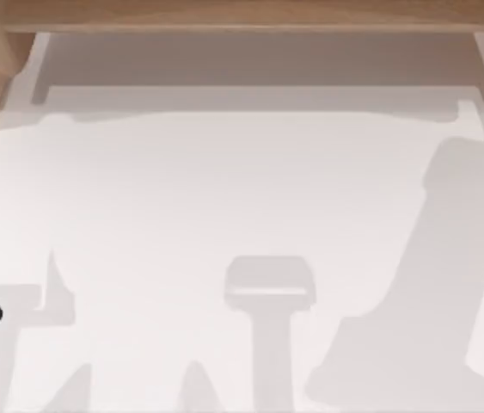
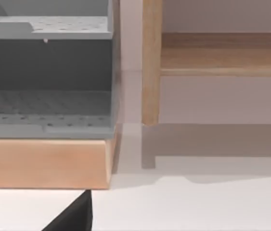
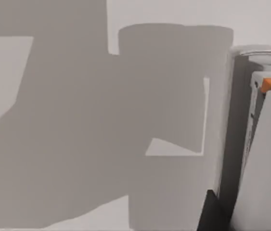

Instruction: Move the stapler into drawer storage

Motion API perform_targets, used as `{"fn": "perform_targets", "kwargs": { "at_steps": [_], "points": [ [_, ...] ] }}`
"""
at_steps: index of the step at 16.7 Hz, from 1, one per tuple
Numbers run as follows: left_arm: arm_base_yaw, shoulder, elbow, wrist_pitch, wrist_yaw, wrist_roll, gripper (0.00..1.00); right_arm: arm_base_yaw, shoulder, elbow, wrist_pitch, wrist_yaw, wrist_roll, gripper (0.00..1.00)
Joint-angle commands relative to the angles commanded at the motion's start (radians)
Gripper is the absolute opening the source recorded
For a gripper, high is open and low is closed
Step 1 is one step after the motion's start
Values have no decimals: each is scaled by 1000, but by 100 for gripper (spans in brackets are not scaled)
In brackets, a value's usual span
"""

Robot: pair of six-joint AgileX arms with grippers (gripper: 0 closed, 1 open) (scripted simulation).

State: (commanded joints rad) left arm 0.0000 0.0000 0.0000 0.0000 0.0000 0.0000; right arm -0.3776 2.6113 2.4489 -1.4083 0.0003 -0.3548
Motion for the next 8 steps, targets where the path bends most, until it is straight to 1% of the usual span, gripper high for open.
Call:
{"fn": "perform_targets", "kwargs": {
  "at_steps": [8],
  "points": [
    [0, 0, 0, 0, 0, 0, 100, 0, 0, 0, 0, 0, 0, 90]
  ]
}}
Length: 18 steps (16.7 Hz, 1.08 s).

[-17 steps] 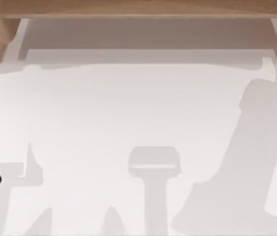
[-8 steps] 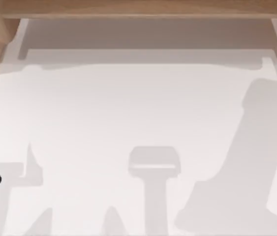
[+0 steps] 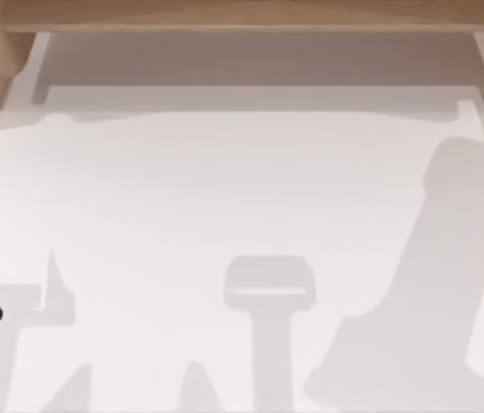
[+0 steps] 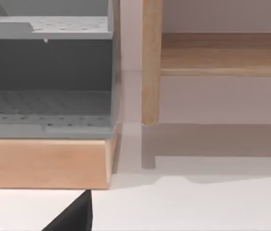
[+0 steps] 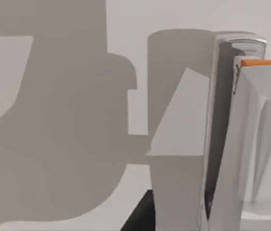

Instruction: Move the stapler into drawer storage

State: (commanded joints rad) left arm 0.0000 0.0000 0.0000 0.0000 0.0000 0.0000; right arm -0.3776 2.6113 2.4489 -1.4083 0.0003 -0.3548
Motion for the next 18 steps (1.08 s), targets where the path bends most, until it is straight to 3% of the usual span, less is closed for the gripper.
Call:
{"fn": "perform_targets", "kwargs": {
  "at_steps": [2, 13, 18],
  "points": [
    [0, 0, 0, 0, 0, 0, 100, 0, 0, 0, 0, 0, 0, 100],
    [0, 0, 0, 0, 0, 0, 100, -2, -24, -26, 19, -7, -3, 100],
    [0, 0, 0, 0, 0, 0, 100, -18, -200, -230, 232, -90, -72, 100]
  ]
}}
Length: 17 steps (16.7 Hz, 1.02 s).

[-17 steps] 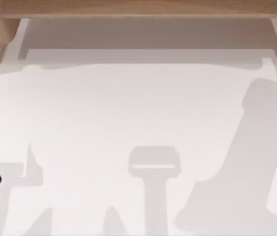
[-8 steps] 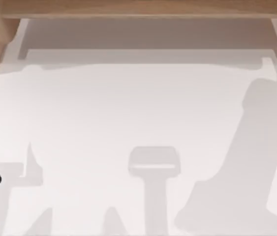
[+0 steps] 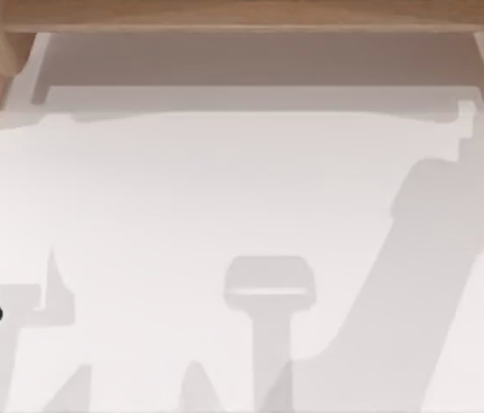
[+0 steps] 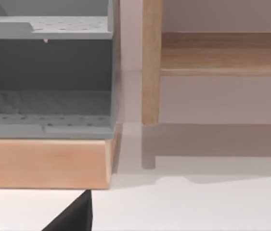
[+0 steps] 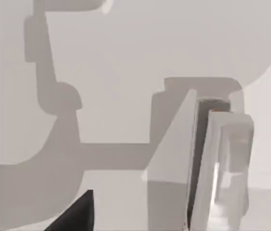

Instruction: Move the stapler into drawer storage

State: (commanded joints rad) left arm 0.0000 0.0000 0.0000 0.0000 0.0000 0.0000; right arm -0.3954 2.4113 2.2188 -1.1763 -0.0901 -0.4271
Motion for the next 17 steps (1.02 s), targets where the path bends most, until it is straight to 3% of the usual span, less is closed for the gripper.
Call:
{"fn": "perform_targets", "kwargs": {
  "at_steps": [5, 17],
  "points": [
    [0, 0, 0, 0, 0, 0, 100, -61, -231, -311, 464, -158, -190, 100],
    [0, 0, 0, 0, 0, 0, 100, -414, -612, -1215, 1923, -516, -796, 100]
  ]
}}
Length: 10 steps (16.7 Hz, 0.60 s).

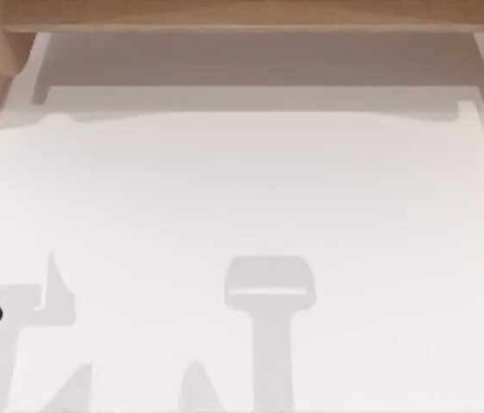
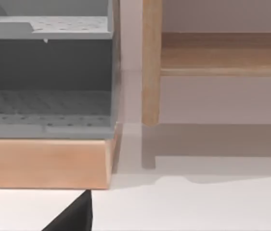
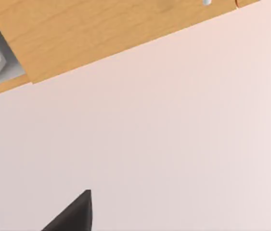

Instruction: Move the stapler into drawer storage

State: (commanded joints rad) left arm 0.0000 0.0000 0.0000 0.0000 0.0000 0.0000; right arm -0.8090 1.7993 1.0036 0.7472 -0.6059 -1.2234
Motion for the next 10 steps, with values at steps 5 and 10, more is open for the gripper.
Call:
{"fn": "perform_targets", "kwargs": {
  "at_steps": [5, 10],
  "points": [
    [0, 0, 0, 0, 0, 0, 100, -79, 29, -322, 491, -63, -169, 100],
    [0, 0, 0, 0, 0, 0, 100, -1, 167, -524, 786, -98, -286, 100]
  ]
}}
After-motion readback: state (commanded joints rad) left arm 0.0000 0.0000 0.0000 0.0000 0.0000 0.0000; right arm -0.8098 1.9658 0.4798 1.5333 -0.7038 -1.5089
